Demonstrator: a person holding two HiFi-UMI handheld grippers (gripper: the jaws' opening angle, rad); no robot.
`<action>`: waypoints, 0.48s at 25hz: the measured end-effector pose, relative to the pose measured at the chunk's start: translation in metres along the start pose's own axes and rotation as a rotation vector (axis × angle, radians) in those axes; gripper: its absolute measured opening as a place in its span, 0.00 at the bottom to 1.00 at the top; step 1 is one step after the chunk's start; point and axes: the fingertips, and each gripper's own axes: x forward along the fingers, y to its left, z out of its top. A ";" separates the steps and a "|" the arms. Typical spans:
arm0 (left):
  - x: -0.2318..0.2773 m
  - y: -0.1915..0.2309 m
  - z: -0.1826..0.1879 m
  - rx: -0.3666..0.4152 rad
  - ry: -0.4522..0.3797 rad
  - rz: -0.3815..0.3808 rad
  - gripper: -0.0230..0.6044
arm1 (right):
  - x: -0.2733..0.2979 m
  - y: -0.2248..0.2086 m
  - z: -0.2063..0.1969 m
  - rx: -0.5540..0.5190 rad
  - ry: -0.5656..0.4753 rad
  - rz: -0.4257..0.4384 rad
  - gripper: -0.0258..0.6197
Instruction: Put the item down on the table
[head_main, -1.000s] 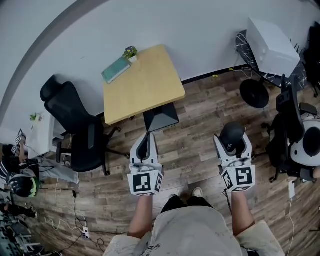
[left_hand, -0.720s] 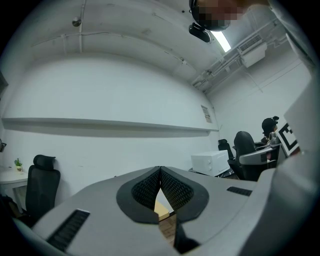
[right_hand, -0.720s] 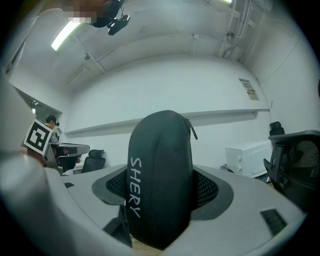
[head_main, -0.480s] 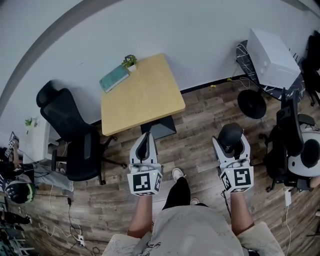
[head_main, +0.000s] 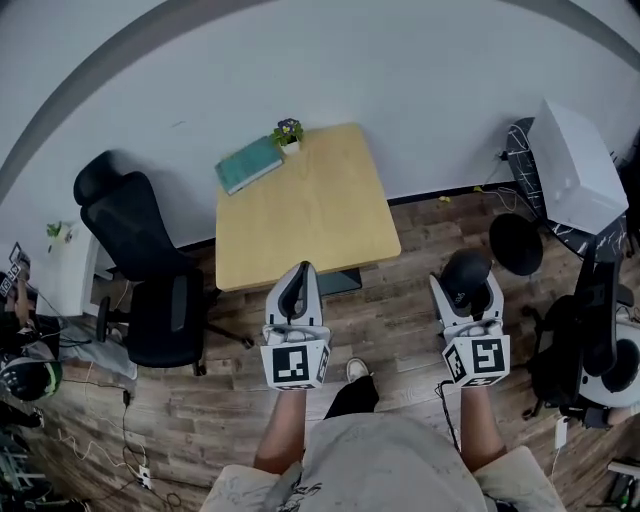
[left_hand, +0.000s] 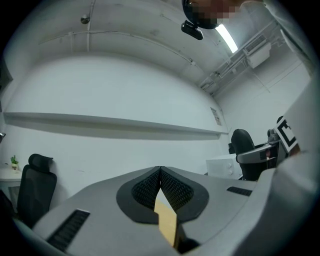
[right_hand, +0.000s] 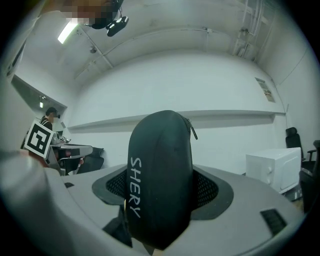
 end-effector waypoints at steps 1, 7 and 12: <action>0.006 0.011 -0.001 0.001 0.001 0.011 0.05 | 0.014 0.004 0.000 0.000 0.002 0.010 0.58; 0.037 0.076 -0.015 -0.018 0.008 0.082 0.05 | 0.094 0.036 0.006 -0.023 0.002 0.087 0.58; 0.055 0.117 -0.016 -0.017 0.001 0.121 0.05 | 0.145 0.060 0.009 -0.024 0.004 0.131 0.58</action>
